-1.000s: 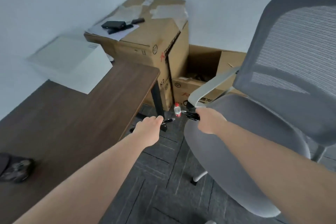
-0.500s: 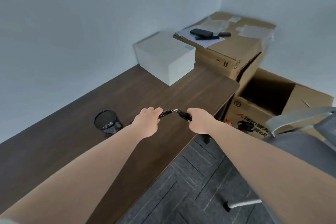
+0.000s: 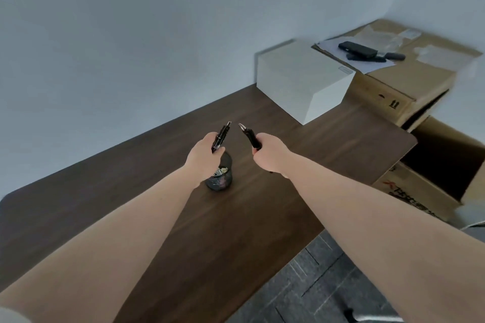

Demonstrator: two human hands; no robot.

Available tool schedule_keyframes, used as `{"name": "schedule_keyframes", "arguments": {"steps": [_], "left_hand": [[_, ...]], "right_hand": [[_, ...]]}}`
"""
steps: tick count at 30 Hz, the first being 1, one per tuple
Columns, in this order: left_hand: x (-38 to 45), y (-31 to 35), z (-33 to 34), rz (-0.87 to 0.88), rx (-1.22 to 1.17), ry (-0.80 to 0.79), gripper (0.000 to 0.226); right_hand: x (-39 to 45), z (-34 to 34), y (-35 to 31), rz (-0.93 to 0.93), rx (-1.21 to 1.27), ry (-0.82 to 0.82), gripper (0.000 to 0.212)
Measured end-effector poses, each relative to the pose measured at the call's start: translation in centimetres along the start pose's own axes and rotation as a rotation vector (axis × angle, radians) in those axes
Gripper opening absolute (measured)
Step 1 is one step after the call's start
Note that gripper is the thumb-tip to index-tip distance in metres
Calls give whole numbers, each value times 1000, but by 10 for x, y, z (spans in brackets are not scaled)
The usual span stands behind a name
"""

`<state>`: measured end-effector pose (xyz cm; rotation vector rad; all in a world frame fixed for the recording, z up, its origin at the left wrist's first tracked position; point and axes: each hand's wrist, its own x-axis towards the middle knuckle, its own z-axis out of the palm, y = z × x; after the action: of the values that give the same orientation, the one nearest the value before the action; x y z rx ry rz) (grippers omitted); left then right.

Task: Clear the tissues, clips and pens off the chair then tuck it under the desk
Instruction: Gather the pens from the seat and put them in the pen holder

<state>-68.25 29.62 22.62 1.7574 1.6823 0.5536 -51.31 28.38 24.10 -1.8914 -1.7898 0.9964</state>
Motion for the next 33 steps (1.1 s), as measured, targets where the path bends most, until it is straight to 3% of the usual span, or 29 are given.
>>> {"name": "schedule_keyframes", "arguments": {"steps": [7, 16, 25, 28, 33], "left_hand": [[23, -20, 1, -102, -368, 121, 29], [42, -36, 15, -129, -447, 147, 26], [44, -48, 35, -222, -462, 141, 11], [43, -49, 37, -221, -448, 148, 8], [40, -46, 35, -209, -394, 145, 27]], "right_hand": [[41, 34, -25, 119, 311, 68, 15], [68, 70, -36, 161, 547, 129, 23], [74, 94, -26, 156, 496, 116, 16], [74, 92, -25, 110, 404, 81, 28], [71, 89, -19, 34, 303, 76, 46]]}}
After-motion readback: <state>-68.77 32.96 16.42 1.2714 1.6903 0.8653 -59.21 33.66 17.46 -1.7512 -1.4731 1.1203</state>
